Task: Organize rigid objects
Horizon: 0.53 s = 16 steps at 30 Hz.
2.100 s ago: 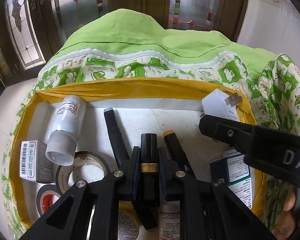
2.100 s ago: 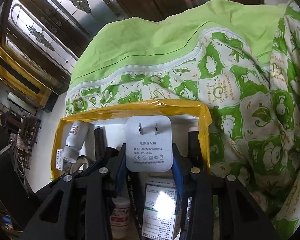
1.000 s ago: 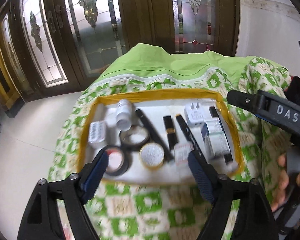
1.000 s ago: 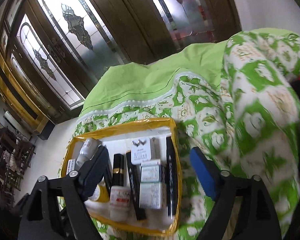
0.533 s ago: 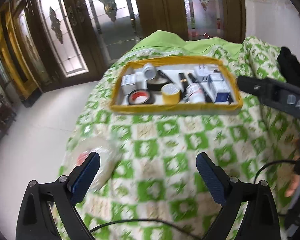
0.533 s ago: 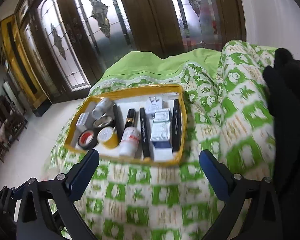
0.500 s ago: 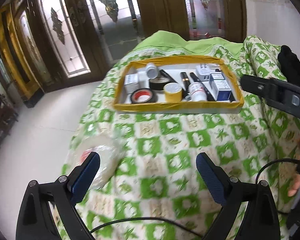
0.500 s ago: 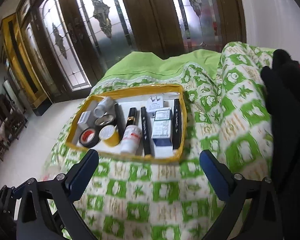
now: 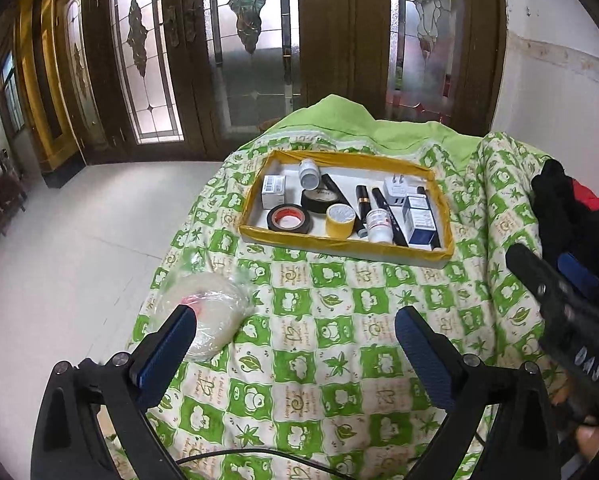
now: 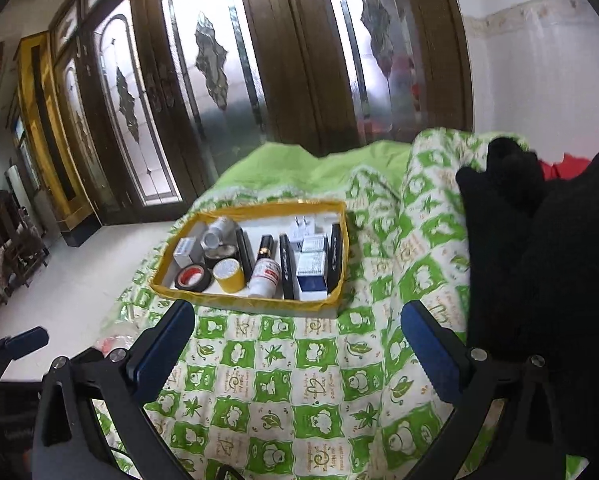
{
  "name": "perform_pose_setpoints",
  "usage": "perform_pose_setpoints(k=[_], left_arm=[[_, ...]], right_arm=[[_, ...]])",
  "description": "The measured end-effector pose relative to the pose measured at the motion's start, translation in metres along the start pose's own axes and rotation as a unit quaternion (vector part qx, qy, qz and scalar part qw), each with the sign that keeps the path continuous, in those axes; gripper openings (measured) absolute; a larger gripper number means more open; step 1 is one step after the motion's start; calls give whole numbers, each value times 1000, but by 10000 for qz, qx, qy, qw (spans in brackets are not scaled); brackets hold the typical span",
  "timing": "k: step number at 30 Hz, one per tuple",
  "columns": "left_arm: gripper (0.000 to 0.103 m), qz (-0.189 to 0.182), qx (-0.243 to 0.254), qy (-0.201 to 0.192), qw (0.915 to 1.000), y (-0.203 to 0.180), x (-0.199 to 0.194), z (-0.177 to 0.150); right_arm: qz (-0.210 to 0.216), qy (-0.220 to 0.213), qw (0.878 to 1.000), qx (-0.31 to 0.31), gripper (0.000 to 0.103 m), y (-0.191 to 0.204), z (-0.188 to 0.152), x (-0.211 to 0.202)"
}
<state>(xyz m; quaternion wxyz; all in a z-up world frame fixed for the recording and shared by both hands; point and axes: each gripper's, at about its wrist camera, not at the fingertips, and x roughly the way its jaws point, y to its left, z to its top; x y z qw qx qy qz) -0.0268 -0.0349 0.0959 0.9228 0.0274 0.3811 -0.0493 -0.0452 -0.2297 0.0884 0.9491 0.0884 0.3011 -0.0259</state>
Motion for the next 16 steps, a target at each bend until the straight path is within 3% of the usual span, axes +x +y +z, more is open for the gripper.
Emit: perform_pose_setpoints(k=[16], left_arm=[[101,344,106,-352,9987,2,-13,3]], right_arm=[[5,197,9998,12,103,-1,-6,4]])
